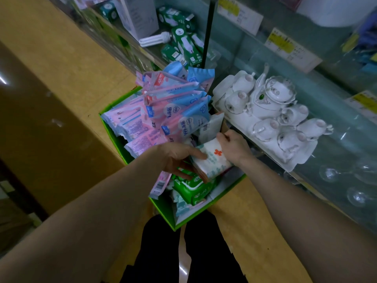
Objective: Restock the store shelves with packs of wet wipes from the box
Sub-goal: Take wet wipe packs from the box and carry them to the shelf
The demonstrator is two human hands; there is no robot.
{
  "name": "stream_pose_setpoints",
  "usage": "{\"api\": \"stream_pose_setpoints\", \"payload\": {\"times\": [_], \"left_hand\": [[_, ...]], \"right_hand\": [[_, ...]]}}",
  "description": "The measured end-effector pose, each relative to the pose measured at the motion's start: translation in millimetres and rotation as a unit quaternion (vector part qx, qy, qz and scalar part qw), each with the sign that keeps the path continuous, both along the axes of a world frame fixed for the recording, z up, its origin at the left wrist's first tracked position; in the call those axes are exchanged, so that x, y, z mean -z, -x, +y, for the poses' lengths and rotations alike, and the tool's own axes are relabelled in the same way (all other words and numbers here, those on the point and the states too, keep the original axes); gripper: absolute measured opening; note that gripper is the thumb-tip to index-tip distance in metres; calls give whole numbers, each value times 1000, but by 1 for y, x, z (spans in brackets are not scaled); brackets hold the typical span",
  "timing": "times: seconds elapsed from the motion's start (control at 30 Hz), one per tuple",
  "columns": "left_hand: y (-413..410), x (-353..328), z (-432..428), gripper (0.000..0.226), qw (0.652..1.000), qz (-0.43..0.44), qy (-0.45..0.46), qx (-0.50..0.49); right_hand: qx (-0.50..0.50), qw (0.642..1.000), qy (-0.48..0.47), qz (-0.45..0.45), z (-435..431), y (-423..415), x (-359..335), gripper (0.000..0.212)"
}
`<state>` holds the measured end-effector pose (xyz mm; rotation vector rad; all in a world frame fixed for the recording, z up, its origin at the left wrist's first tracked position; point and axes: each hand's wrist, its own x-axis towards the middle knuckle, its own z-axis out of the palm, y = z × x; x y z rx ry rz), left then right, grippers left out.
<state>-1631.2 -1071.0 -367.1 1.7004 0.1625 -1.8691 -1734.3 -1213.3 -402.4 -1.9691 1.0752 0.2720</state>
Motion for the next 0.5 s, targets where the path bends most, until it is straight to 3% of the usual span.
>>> {"api": "stream_pose_setpoints", "payload": {"times": [0.1,0.17,0.27,0.4,0.5], "left_hand": [[-7,-10,-3,37,986,-29,-9,167],[-7,-11,-7,55,975,-81,-16,207],[-5,-14,-13,72,983,-97,10,153],[-8,-35,-23,49,980,-137,70,123],[-15,-56,-31,47,973,-180,94,105]], "right_hand": [[-29,999,-26,-9,0,1,-1,37],[-12,998,-62,-22,4,1,-5,45],[15,991,-131,-37,8,-4,-18,40],[46,983,-170,-54,-2,-18,-40,30],[55,982,-159,-81,-12,-31,-64,26]]}}
